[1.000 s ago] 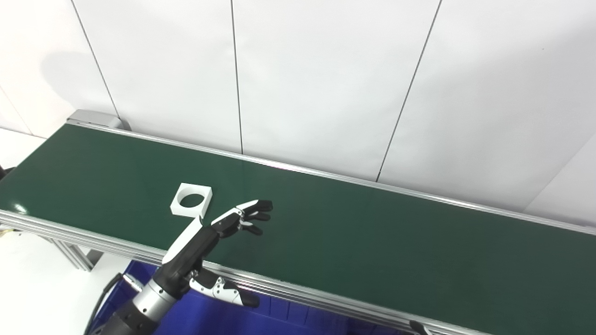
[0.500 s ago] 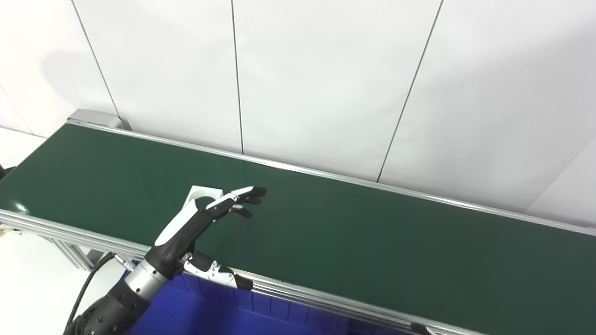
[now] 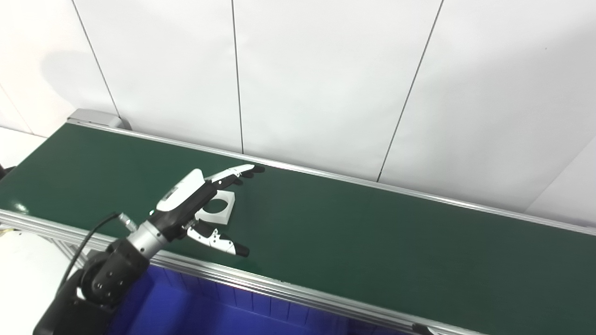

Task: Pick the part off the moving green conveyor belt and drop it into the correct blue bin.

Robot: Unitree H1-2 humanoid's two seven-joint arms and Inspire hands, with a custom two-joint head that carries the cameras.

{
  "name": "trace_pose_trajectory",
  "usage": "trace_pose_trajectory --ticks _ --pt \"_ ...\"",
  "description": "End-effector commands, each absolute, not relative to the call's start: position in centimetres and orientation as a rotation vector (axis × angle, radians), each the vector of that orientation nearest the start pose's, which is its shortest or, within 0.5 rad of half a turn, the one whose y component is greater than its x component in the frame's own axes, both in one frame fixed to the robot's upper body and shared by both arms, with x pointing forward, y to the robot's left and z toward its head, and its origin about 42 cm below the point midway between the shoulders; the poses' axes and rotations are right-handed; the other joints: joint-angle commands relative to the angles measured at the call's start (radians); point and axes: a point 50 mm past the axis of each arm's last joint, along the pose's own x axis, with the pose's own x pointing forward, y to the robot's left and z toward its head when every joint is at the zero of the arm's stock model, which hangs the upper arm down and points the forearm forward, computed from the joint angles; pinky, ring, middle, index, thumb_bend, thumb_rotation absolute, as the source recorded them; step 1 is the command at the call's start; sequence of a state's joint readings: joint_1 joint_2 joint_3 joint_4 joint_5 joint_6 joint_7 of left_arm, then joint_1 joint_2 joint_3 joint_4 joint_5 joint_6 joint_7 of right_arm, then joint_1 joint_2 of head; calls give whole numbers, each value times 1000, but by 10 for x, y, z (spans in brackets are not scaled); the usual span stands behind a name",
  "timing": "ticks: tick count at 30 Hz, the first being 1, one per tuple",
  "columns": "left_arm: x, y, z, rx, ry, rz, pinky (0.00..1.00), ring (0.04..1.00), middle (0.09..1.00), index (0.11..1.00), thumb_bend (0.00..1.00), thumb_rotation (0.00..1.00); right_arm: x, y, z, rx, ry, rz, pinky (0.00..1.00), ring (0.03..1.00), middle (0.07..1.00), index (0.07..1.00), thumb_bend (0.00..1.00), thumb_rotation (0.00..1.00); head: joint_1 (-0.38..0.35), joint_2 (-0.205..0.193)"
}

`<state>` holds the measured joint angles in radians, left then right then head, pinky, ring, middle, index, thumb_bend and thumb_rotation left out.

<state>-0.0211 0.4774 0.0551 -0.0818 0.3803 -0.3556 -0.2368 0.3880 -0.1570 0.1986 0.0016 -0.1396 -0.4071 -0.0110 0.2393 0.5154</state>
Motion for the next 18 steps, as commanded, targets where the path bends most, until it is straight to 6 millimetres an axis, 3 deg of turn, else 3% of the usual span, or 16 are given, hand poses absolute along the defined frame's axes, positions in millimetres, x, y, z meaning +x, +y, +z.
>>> trace_pose_trajectory --ticks 1,8,15,18 --pt "301 344 188 1003 -338 -281 786 861 916 904 825 389 139 -222 49 -194 -100 184 501 563 663 773 770 7 4 -2" --pt "332 337 190 1124 -270 -252 789 873 922 905 838 332 140 -224 49 -211 -102 179 495 561 670 777 772 28 11 -6" --pt "356 330 184 1223 -205 -254 800 888 935 908 851 379 140 -225 48 -207 -98 181 494 563 668 779 774 38 16 -9" --pt "362 329 178 1265 -200 -259 821 886 930 903 867 355 140 -224 48 -205 -100 179 492 560 663 776 773 51 19 -10"
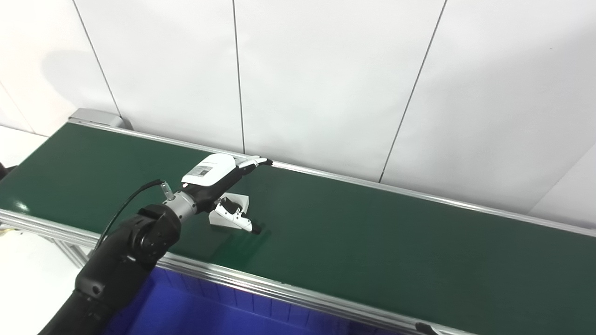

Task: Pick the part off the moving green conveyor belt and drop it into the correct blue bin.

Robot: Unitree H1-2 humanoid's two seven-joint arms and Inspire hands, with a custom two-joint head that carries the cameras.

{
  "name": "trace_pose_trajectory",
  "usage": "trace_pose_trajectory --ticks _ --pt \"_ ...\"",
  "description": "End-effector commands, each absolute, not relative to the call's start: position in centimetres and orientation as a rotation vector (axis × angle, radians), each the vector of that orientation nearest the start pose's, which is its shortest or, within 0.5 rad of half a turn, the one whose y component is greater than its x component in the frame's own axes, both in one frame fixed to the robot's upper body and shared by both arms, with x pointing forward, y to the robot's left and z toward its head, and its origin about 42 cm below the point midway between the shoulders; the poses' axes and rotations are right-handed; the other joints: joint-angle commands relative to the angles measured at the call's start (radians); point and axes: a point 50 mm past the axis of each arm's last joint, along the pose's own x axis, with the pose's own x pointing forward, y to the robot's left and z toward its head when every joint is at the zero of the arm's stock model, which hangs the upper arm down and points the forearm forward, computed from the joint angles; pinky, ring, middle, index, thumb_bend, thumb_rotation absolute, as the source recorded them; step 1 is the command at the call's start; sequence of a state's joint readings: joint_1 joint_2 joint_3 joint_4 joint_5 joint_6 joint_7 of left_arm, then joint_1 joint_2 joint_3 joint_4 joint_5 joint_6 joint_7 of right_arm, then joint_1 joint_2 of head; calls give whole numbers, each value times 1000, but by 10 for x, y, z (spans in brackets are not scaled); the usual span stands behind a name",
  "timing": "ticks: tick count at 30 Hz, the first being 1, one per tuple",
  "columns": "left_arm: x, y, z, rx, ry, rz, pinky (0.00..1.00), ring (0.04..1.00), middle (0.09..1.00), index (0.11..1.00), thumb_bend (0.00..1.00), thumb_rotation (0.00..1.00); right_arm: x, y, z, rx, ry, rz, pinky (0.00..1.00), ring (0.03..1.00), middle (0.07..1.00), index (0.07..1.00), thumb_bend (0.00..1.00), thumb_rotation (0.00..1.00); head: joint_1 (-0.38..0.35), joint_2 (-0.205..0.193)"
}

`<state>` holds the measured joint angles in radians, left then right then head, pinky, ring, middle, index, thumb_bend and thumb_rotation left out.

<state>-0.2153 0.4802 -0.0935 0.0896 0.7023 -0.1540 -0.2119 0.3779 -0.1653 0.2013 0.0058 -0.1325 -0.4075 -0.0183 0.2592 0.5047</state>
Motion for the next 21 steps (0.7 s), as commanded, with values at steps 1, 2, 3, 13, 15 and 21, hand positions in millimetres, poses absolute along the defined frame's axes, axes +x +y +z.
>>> trace_pose_trajectory --ticks 1,2,3,13,15,21 --pt "365 328 175 1277 -192 -261 830 888 928 900 873 342 141 -224 47 -202 -99 178 489 558 660 767 776 53 0 0" --pt "367 329 173 1287 -184 -263 831 888 928 900 874 339 141 -223 47 -202 -99 178 488 558 660 765 777 53 1 0" --pt "369 329 170 1298 -176 -264 829 887 927 900 877 334 141 -223 47 -202 -100 180 482 553 655 757 778 52 1 0" --pt "383 326 151 1352 -89 -333 881 922 941 917 930 299 140 -224 48 -192 -99 172 500 571 670 773 779 66 17 -3" --pt "384 325 150 1357 -74 -348 898 929 942 919 932 292 140 -224 48 -200 -101 171 502 572 669 773 779 72 20 -4" --pt "384 323 143 1374 -43 -368 888 925 943 924 934 258 139 -226 49 -198 -101 171 510 581 673 783 768 57 25 -8"
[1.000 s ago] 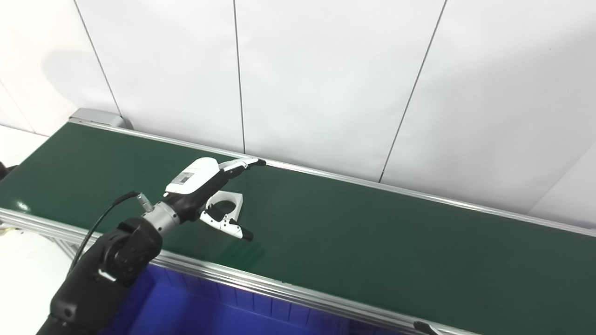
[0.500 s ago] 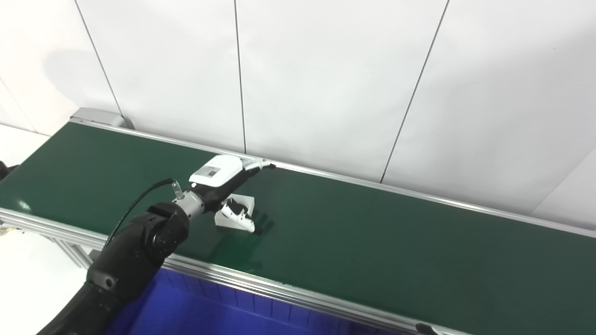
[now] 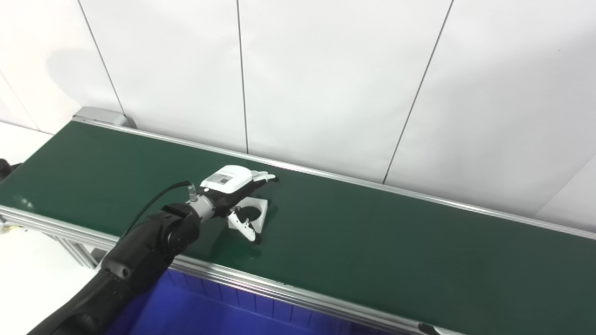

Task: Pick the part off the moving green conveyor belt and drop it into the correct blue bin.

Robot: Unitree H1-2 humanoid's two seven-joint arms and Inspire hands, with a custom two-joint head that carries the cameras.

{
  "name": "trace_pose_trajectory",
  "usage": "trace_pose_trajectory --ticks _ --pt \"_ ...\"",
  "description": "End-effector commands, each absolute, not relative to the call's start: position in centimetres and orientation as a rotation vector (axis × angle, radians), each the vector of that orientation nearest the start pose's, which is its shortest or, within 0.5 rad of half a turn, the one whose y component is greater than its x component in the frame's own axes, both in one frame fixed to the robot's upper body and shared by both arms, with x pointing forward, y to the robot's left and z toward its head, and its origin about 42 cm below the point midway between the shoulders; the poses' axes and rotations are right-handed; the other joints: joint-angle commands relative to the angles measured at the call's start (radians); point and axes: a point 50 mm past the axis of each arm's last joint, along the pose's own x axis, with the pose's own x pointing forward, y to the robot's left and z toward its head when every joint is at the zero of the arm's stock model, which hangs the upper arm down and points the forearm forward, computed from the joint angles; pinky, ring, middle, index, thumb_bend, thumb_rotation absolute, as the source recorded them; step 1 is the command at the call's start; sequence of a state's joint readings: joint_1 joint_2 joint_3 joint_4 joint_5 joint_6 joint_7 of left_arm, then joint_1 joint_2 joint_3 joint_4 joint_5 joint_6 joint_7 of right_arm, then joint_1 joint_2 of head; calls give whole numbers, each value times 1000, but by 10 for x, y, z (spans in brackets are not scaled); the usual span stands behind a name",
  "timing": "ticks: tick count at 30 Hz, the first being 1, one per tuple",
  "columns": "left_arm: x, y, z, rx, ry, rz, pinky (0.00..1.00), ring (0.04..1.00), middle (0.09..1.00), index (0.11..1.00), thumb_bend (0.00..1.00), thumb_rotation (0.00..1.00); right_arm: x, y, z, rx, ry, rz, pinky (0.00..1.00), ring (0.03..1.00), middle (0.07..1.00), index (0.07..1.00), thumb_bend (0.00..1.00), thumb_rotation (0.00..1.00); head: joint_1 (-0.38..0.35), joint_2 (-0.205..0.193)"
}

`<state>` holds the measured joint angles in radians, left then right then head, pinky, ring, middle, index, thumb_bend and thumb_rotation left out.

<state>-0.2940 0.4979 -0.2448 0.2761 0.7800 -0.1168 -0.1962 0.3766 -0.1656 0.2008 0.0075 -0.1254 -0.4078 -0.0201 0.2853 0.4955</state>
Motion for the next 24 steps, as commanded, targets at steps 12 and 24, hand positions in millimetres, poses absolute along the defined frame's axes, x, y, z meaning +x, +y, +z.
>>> trace_pose_trajectory --ticks 12,24 --pt "387 308 127 1258 -34 -312 494 606 713 743 628 0 139 -227 50 -202 -102 159 517 588 672 775 760 68 4 8" --pt "386 303 122 1186 -63 -310 337 376 464 547 493 0 138 -226 51 -202 -106 153 501 575 660 773 741 103 3 14"
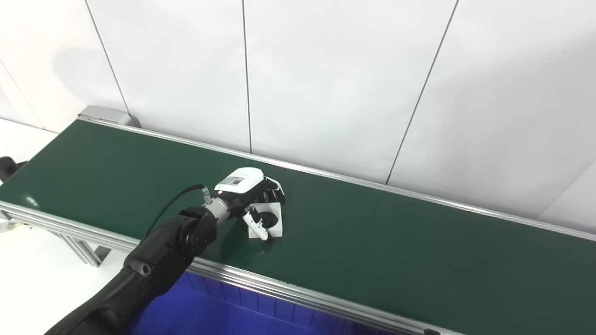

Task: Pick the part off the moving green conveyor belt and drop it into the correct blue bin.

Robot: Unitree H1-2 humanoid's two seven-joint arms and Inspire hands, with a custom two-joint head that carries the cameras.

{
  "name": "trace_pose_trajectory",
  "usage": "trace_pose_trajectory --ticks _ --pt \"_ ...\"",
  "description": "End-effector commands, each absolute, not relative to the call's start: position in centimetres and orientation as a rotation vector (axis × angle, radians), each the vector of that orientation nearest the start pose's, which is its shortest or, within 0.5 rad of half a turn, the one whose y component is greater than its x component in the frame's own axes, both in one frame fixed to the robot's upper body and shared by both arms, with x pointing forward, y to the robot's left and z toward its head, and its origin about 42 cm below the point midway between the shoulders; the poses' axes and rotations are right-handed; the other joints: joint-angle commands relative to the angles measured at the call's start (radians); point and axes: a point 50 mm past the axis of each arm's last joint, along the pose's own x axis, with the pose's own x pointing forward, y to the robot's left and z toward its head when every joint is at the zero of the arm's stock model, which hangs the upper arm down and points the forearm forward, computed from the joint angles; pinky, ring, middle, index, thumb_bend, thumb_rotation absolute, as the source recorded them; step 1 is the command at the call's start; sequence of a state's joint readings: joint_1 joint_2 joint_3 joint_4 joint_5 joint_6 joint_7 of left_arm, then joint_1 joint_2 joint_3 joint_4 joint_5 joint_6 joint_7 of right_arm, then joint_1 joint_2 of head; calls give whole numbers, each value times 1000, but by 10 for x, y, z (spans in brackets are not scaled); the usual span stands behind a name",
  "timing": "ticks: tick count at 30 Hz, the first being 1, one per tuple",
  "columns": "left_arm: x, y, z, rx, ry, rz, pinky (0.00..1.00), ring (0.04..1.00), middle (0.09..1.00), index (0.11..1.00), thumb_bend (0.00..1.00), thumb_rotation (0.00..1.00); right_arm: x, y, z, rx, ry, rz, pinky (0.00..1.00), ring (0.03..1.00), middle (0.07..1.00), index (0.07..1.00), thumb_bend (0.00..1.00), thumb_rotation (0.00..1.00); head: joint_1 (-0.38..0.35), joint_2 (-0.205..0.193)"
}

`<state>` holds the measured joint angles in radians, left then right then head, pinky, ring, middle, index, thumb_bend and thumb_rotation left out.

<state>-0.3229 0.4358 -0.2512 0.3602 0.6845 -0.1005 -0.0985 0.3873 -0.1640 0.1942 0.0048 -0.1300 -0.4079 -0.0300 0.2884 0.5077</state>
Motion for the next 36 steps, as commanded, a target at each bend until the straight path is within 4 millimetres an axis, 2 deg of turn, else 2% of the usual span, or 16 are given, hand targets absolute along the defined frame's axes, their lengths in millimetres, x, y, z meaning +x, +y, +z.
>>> trace_pose_trajectory --ticks 1,9,14,20,24,29,34,35,36 --pt "385 303 122 1184 -65 -309 356 384 474 544 494 0 138 -226 51 -197 -106 154 512 584 669 779 736 97 0 1" --pt "376 307 132 1148 -121 -308 327 373 455 550 492 0 136 -225 52 -195 -109 153 514 598 690 784 734 127 -13 19" --pt "358 306 144 1081 -212 -296 343 372 457 552 491 0 135 -224 54 -197 -114 150 511 591 672 778 731 121 -41 38" --pt "315 305 158 919 -300 -277 400 397 474 548 494 0 133 -222 58 -197 -126 146 490 569 659 766 738 127 -114 74" --pt "289 304 162 821 -330 -302 423 415 490 534 496 0 132 -219 63 -192 -141 147 482 556 663 763 740 117 -182 115" --pt "261 297 160 712 -393 -314 419 419 491 530 498 0 131 -216 68 -178 -157 142 493 558 664 761 755 116 -258 173" --pt "238 289 158 673 -409 -342 411 417 497 528 498 0 131 -214 73 -193 -175 133 519 570 667 766 771 152 -297 221" --pt "233 287 156 660 -406 -359 408 417 498 526 498 0 131 -214 74 -191 -177 133 523 577 674 768 777 161 -311 245" --pt "229 286 155 649 -404 -371 407 416 498 526 498 0 131 -214 75 -189 -178 132 524 578 675 768 777 162 -311 245"
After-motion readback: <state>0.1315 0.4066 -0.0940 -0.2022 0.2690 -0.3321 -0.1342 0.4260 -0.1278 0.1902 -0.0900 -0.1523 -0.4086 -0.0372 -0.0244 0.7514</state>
